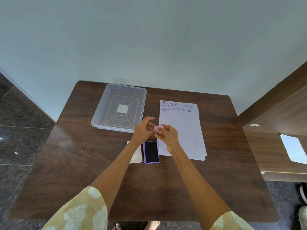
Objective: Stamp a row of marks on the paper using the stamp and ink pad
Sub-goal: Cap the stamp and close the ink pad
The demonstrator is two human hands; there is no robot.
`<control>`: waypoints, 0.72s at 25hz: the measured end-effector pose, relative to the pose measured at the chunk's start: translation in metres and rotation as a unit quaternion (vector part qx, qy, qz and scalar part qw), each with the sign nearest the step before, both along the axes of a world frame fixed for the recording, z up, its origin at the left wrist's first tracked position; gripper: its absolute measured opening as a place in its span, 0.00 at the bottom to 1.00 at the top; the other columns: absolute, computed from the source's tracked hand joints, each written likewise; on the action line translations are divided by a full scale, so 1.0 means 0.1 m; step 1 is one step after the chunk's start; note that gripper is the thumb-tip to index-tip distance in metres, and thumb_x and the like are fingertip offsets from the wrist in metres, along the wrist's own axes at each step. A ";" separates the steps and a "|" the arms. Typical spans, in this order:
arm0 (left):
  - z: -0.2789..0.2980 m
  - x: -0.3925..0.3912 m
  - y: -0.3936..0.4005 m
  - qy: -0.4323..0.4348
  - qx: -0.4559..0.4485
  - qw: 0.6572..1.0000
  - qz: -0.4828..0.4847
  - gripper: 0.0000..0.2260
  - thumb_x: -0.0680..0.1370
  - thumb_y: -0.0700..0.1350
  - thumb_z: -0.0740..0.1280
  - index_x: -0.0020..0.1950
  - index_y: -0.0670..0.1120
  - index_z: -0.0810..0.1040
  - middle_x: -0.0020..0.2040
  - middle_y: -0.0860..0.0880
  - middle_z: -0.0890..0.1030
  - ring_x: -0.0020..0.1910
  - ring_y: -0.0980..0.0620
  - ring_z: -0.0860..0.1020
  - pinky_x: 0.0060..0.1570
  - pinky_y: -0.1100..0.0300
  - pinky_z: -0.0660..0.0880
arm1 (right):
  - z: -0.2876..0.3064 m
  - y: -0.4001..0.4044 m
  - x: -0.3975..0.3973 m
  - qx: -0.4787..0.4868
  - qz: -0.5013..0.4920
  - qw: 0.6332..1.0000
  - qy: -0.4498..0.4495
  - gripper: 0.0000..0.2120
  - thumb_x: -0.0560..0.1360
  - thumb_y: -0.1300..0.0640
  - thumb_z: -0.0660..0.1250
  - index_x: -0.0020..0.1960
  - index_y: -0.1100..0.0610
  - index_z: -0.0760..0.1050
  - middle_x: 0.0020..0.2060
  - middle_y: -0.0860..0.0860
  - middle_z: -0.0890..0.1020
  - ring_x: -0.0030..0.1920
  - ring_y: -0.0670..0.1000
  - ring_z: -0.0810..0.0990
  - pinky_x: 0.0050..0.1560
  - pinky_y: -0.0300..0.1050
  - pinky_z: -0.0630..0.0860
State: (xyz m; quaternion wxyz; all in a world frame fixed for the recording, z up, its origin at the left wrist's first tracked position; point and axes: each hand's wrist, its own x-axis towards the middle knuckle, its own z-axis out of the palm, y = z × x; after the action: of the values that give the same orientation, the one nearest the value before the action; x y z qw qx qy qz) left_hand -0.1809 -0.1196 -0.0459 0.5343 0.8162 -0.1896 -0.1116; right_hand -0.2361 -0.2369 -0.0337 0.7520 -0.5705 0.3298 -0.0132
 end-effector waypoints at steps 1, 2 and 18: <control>0.01 0.00 -0.01 0.001 0.004 1.000 0.000 0.19 0.72 0.42 0.72 0.62 0.42 0.72 0.50 0.41 0.83 0.44 0.52 0.79 0.50 0.62 0.75 | 0.00 0.00 0.00 0.005 -0.003 1.000 -0.003 0.12 0.71 0.63 0.71 0.52 0.61 0.74 0.51 0.61 0.79 0.52 0.60 0.81 0.53 0.50 0.79; 0.01 -0.01 -0.01 0.004 0.005 1.000 0.001 0.19 0.72 0.42 0.72 0.61 0.42 0.72 0.50 0.41 0.83 0.44 0.51 0.79 0.49 0.63 0.75 | -0.01 0.00 -0.01 0.007 -0.008 1.000 -0.005 0.11 0.71 0.63 0.71 0.51 0.61 0.74 0.50 0.60 0.79 0.51 0.60 0.81 0.53 0.49 0.79; -0.20 -0.47 0.73 -0.001 0.321 0.932 -0.170 0.48 0.67 0.59 0.73 0.75 0.48 0.47 0.77 0.43 0.55 0.75 0.43 0.55 0.73 0.47 0.55 | -0.13 -0.04 -0.98 -0.446 0.077 0.887 0.098 0.08 0.74 0.54 0.67 0.52 0.54 0.75 0.50 0.53 0.82 0.47 0.50 0.79 0.47 0.41 0.74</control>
State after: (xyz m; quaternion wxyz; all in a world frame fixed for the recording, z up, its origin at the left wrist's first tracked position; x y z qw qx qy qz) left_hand -0.2279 -0.0467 -0.0659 0.2167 0.8999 -0.2797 -0.2549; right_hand -0.3340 -0.2407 -0.0466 0.3811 -0.8675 0.3165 -0.0452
